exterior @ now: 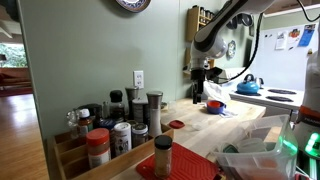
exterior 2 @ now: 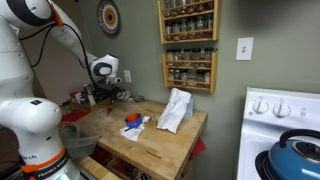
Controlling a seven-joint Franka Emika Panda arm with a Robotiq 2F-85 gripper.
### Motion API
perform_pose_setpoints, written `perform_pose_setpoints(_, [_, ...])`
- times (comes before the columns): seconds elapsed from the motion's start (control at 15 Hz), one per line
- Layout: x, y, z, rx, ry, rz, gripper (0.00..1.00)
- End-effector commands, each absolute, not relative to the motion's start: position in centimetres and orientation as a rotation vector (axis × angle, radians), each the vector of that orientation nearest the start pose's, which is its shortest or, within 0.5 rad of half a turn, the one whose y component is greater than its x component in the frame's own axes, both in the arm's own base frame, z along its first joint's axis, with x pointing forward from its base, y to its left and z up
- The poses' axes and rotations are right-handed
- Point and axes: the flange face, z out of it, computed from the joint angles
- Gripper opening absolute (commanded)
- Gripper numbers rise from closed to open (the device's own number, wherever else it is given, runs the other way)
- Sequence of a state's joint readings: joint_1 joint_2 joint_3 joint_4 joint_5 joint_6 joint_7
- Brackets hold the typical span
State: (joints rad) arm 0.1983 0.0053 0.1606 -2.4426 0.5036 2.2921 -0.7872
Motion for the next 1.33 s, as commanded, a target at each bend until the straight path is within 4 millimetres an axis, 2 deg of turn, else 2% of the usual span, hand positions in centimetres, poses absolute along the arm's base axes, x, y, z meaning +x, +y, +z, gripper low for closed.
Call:
perform_pose_setpoints(0.0, [43.0, 17.2, 26.9, -2.592, -1.023, 0.111, 1.00])
perform_pose_setpoints(0.6, [43.2, 17.3, 23.5, -2.662, -1.003, 0.132, 1.00])
perform_pose_setpoints(0.73, [43.0, 17.3, 23.1, -2.662, -1.015, 0.149, 0.73])
perform_pose_setpoints(1.07, [43.0, 17.5, 22.8, -2.665, -1.026, 0.159, 0.34])
perform_pose_setpoints(1.27, [43.5, 17.1, 23.4, -2.692, -1.027, 0.148, 0.11])
